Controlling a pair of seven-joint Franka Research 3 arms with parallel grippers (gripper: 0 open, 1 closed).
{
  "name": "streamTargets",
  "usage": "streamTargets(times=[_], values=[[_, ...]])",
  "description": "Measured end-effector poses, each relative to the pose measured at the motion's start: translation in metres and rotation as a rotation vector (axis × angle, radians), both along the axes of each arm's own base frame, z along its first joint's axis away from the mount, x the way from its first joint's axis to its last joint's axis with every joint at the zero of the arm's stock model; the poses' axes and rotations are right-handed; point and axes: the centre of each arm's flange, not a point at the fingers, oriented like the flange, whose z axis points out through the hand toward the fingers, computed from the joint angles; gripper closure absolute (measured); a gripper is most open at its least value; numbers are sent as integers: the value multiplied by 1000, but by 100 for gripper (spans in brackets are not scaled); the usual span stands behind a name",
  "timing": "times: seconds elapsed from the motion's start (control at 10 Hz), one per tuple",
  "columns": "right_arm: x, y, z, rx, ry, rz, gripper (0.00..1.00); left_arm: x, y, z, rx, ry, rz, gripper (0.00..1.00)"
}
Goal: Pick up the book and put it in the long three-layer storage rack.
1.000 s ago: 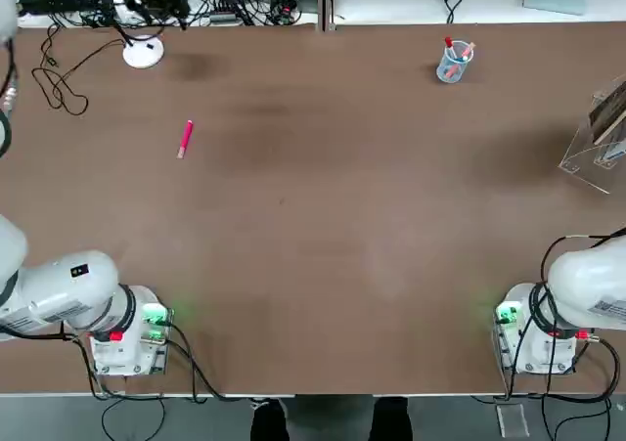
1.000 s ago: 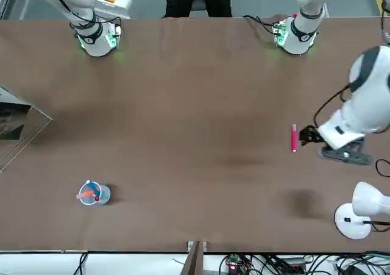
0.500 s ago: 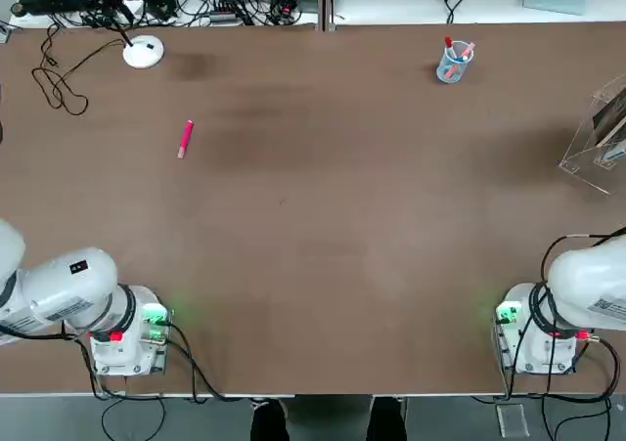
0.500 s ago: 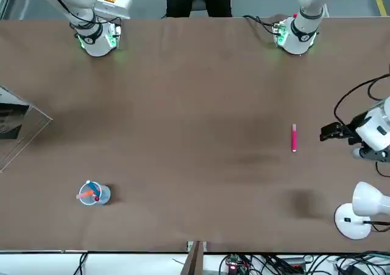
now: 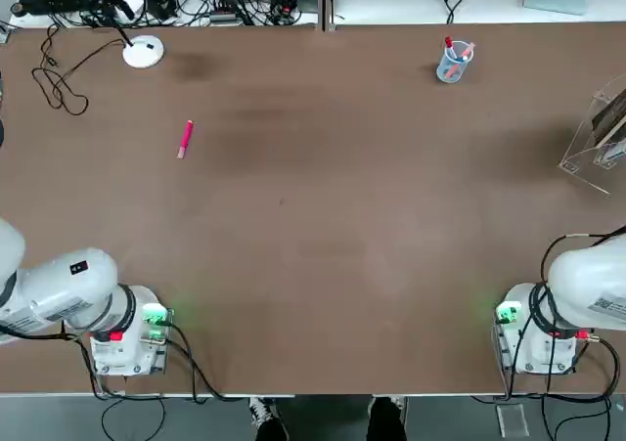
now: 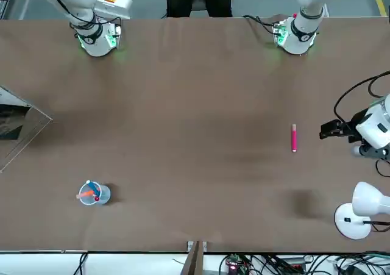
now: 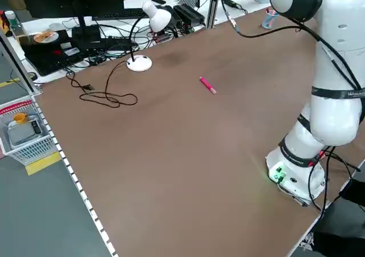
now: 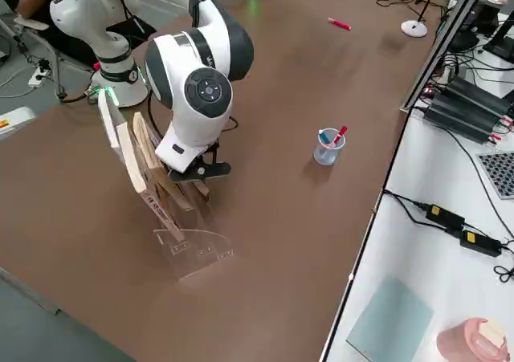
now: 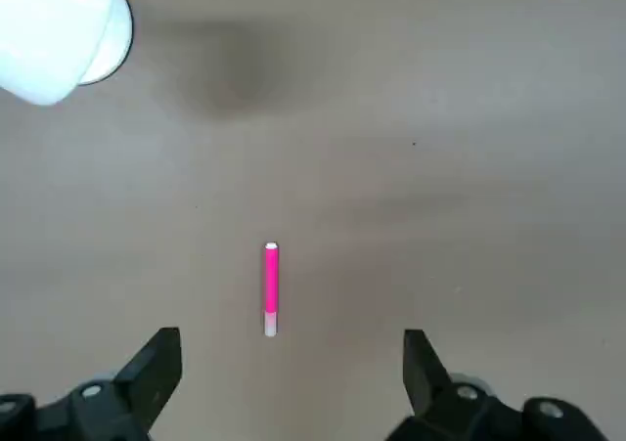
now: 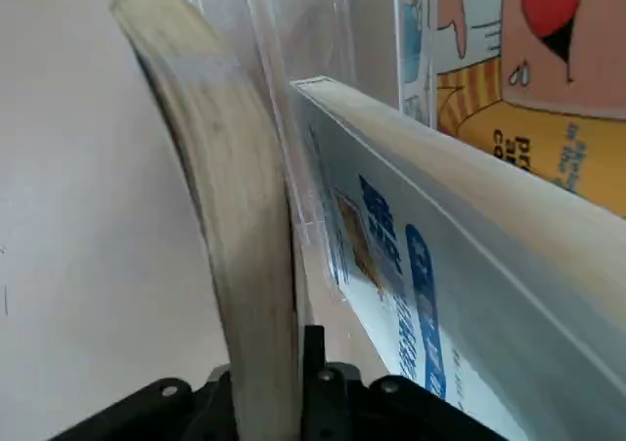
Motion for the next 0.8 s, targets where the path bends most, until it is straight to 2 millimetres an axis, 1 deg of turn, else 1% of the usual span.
streamTargets(times=[0.3, 0.5, 0.6, 0.8], values=[[0, -8, -6, -7, -4, -10, 85, 0, 3, -2, 11, 4, 3, 0], [2, -13, -10, -12, -8, -15, 85, 0, 6, -6, 58, 27, 7, 0], [3, -14, -12, -14, -11, -14, 85, -2, 8, -3, 90, 32, 22, 0], [6, -16, -19, -18, -16, -6, 85, -13, 8, 14, 115, 44, 35, 0]])
